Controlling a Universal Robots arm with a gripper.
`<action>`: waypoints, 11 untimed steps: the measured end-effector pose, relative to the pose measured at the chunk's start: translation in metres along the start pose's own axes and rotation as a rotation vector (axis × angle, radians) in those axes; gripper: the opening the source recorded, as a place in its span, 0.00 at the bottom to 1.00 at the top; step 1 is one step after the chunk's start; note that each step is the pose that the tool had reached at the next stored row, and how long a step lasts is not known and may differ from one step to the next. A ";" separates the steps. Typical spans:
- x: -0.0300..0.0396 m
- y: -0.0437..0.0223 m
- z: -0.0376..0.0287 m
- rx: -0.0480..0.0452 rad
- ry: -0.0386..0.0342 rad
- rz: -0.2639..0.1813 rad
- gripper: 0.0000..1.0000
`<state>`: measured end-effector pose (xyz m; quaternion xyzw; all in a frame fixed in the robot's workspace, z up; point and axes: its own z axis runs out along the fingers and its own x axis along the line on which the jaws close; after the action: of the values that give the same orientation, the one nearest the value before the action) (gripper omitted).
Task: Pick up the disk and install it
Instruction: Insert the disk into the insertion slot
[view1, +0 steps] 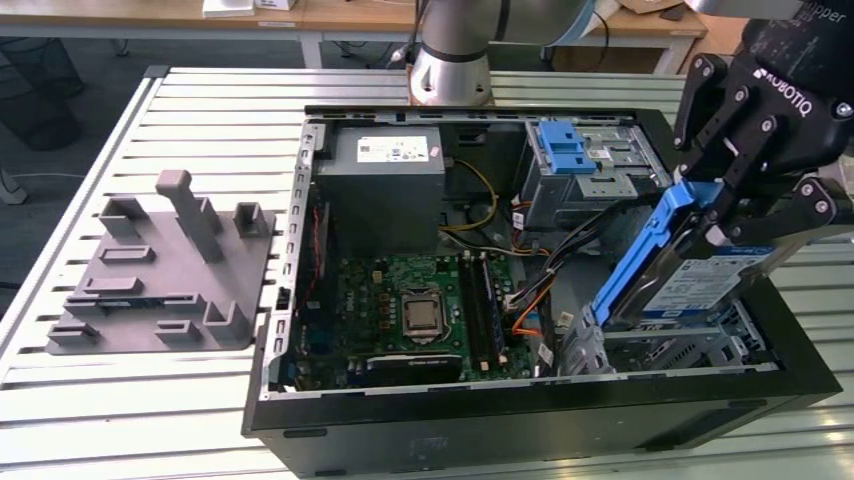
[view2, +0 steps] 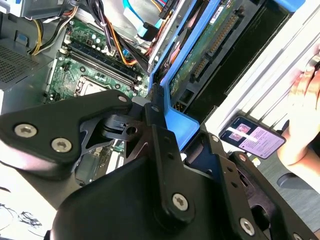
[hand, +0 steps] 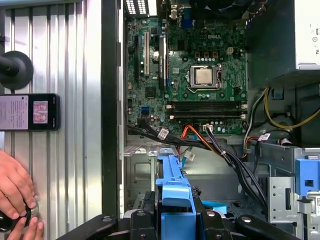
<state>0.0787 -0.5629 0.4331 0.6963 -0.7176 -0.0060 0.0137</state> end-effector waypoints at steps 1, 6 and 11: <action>0.0000 -0.0002 0.0007 0.0000 0.0001 0.000 0.36; -0.0001 -0.0007 0.0043 0.0000 0.0003 0.000 0.36; -0.0001 -0.0012 0.0083 0.0000 0.0002 0.000 0.36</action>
<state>0.0797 -0.5629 0.4248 0.6963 -0.7176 -0.0059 0.0138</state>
